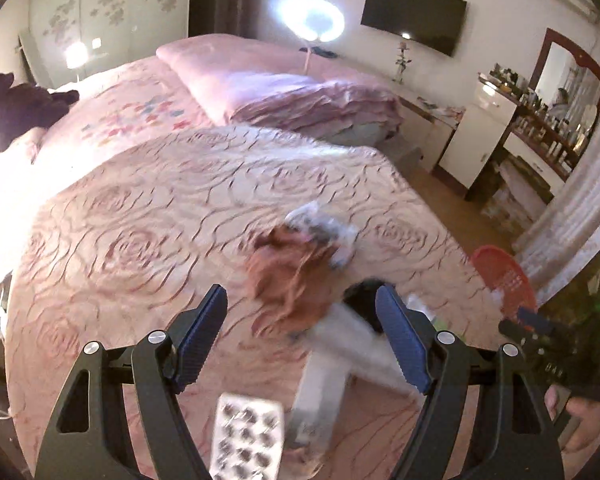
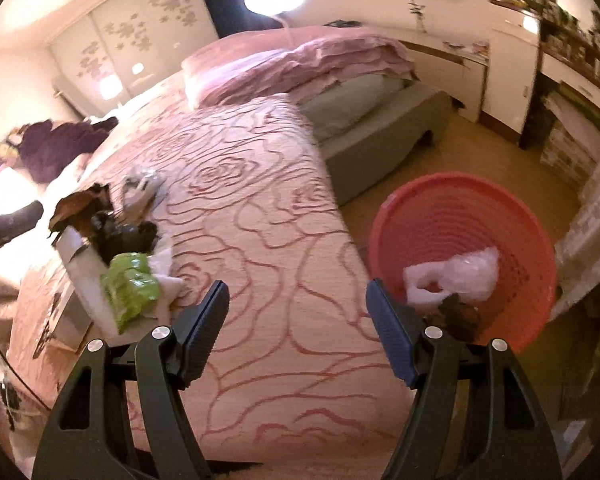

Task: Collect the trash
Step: 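Grasp the white paper strip with the left gripper while the right approaches the green packet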

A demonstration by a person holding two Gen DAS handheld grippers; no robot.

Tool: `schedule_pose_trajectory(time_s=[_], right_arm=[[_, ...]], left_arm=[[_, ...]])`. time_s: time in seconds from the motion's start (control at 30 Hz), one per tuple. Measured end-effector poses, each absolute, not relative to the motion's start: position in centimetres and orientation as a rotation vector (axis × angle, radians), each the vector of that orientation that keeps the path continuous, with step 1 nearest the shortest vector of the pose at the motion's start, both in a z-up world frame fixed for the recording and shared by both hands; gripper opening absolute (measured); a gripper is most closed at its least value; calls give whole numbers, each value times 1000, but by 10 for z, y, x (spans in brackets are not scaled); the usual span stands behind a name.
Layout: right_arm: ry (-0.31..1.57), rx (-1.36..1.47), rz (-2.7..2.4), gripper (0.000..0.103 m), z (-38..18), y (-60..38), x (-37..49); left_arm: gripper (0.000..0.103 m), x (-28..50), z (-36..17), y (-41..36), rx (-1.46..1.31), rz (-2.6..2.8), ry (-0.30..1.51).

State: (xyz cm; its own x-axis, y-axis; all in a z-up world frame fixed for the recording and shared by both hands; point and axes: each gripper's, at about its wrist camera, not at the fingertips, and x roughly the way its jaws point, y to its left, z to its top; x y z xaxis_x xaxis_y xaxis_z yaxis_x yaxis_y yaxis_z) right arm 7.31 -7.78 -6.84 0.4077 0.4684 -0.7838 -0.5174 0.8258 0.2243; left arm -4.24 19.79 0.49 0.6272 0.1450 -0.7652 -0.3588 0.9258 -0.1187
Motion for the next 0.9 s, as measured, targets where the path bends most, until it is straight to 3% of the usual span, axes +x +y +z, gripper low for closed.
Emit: schedule_pose_trajectory(time_s=[0.57,0.7,0.9], right_arm=[[902,-212,876,68,-51,-3,34],[929,-231,920,55,-56,10,37],[964,-233,942,48,-66,20,40]], left_arm=[[74,-61,-31,174,-260,184,927],[74,-56,-28,174,-279,169,912],[73,-37,-32,175,-325,130,920]])
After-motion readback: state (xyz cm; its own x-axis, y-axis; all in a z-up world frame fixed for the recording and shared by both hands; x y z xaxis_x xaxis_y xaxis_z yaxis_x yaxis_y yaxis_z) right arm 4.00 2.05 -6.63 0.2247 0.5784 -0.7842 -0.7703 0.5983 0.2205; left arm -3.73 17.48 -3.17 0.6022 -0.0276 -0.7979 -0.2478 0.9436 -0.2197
